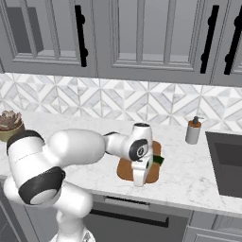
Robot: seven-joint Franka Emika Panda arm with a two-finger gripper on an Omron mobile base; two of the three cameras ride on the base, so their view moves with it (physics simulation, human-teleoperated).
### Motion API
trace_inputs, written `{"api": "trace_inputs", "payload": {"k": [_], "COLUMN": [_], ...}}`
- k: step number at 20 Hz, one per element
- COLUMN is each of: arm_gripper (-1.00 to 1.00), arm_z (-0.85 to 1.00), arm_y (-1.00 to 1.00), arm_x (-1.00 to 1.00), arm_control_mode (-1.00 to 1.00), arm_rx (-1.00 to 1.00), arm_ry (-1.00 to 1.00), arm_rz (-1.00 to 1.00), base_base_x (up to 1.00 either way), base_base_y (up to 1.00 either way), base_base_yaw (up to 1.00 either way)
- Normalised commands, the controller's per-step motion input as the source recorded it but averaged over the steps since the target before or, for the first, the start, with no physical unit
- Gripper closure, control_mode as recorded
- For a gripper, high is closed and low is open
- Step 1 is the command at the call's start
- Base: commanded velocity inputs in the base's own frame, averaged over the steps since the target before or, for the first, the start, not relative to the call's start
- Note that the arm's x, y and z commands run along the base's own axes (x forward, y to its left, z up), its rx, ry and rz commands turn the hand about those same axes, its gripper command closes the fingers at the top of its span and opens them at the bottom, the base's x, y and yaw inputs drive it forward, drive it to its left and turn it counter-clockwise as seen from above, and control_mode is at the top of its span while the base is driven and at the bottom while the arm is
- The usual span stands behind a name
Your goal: Pick up the sponge from the counter and clean the cutting board by briefly scrubbing or pressing down on the cutting board. Once finished, release the sponge.
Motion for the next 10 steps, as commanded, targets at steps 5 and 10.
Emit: {"api": "trace_inputs", "payload": {"k": [5, 10], "arm_gripper": [1.00, 1.00], "arm_z": [0.91, 0.33], "arm_y": [0.00, 0.00], "arm_x": [0.30, 0.82], "arm_control_mode": [-1.00, -1.00], "arm_rx": [0.01, 0.03], "arm_ry": [0.02, 0.00], "arm_rz": [0.09, 0.27], "base_base_x": [0.00, 0.00], "base_base_y": [0.00, 0.00], "base_base_yaw": [0.00, 0.00]}}
